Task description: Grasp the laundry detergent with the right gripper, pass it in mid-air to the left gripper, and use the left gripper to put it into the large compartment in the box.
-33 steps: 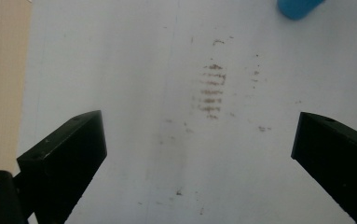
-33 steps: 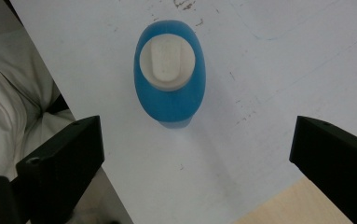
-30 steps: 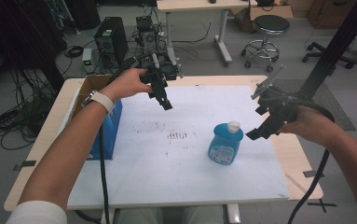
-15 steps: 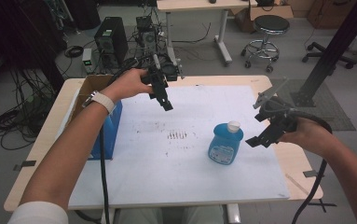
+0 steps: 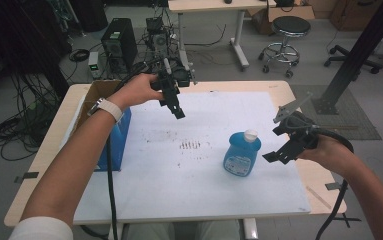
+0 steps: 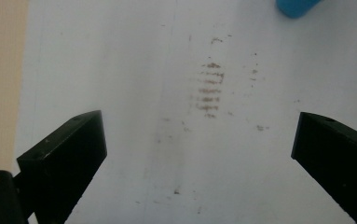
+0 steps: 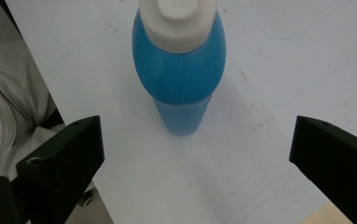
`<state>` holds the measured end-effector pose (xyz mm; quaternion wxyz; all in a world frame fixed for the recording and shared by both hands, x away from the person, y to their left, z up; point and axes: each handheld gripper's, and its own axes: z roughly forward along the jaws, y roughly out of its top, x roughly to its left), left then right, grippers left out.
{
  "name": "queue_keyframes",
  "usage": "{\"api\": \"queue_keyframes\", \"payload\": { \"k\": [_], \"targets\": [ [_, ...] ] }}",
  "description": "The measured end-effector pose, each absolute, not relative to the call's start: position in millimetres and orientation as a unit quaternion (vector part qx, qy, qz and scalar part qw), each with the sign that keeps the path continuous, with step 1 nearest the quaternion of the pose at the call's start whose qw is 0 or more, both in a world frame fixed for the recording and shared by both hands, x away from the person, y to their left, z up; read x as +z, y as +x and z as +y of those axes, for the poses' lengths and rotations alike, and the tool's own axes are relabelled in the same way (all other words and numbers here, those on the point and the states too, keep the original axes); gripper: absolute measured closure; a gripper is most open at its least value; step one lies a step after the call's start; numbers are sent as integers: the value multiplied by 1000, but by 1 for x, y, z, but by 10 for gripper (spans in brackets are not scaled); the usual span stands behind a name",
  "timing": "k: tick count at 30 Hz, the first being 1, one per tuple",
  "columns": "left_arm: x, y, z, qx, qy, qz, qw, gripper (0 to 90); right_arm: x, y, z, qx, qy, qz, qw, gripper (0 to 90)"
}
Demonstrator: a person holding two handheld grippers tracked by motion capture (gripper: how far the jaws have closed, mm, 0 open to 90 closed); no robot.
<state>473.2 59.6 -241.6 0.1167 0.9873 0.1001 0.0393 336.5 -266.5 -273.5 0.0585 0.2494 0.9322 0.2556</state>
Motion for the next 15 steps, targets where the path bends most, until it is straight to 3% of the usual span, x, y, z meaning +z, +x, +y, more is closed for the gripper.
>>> {"api": "queue_keyframes", "payload": {
  "k": [15],
  "targets": [
    [-244, 473, 60, 38, 987, 102, 114, 36, -294, 334, -270, 280, 245, 925, 69, 29]
  ]
}}
